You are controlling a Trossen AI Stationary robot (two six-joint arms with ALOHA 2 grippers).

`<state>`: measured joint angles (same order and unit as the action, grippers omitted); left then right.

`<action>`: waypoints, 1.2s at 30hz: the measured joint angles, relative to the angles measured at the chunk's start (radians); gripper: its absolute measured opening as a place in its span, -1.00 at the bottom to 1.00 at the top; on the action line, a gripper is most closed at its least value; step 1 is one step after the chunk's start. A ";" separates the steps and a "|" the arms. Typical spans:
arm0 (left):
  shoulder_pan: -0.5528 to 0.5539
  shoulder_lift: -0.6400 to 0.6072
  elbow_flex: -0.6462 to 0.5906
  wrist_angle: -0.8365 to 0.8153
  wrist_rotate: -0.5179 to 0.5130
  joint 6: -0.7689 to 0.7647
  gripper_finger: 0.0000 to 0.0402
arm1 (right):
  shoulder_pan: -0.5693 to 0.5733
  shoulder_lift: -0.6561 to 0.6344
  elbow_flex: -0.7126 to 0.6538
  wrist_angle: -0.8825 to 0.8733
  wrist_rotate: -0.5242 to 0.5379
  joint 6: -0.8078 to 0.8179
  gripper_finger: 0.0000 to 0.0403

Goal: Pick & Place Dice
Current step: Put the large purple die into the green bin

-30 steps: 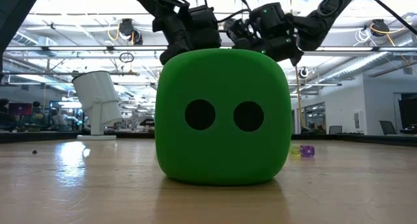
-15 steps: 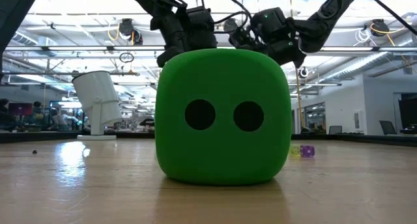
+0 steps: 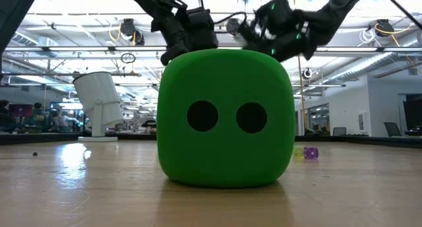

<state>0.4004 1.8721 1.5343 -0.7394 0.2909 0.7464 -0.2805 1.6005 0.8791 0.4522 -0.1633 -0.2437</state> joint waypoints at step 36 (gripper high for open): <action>-0.035 0.003 -0.007 -0.029 -0.019 0.115 0.97 | -0.045 0.082 0.133 -0.101 -0.102 -0.055 -1.00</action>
<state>0.3652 1.8748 1.5276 -0.7686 0.2723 0.8612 -0.3258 1.6824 1.0122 0.3515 -0.2649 -0.2990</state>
